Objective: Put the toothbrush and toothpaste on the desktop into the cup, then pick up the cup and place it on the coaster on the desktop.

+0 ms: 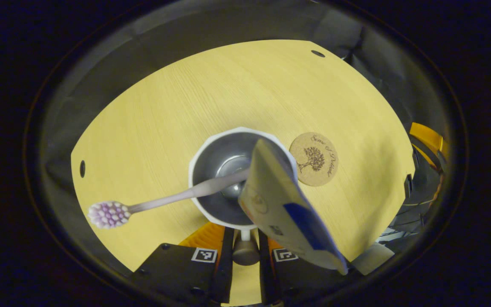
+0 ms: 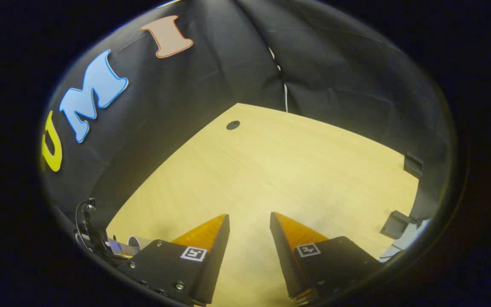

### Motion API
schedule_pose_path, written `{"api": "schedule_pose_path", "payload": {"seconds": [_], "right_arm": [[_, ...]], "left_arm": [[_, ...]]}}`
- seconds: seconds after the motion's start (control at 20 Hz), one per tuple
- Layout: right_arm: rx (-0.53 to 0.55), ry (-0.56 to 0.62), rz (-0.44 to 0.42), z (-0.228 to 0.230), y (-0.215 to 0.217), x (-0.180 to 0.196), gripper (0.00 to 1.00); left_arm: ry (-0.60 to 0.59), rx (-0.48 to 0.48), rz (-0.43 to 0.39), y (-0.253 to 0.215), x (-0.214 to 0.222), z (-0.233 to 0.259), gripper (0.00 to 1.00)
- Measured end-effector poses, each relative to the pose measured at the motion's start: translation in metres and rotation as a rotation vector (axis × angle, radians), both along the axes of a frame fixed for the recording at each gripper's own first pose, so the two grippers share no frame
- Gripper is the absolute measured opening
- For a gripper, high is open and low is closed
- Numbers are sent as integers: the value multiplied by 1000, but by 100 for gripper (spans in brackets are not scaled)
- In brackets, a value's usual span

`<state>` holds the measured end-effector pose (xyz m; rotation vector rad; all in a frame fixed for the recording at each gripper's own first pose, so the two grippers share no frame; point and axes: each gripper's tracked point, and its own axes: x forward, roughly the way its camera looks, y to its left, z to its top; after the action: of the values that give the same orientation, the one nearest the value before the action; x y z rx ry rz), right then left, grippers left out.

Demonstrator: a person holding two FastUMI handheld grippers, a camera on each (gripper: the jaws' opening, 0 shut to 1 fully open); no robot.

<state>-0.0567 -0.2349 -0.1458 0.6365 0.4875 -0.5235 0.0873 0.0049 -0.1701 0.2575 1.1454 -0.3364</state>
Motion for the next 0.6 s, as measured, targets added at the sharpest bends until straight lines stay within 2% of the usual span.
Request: {"api": "schedule_pose_path", "payload": {"seconds": [0.2, 0.45, 0.5, 0.6], "right_arm": [[3, -4, -4, 1, -2, -4, 61], [9, -6, -1, 0, 0, -7, 61], [9, -5, -1, 0, 1, -9, 61], [7, -6, -5, 0, -2, -13, 61]], "left_arm": [[-34, 21, -37, -1, 8, 4, 33], [-106, 44, -125, -7, 24, 10, 33], [-94, 45, -123, -8, 22, 6, 25], [-94, 40, -125, -11, 20, 9, 26]]}}
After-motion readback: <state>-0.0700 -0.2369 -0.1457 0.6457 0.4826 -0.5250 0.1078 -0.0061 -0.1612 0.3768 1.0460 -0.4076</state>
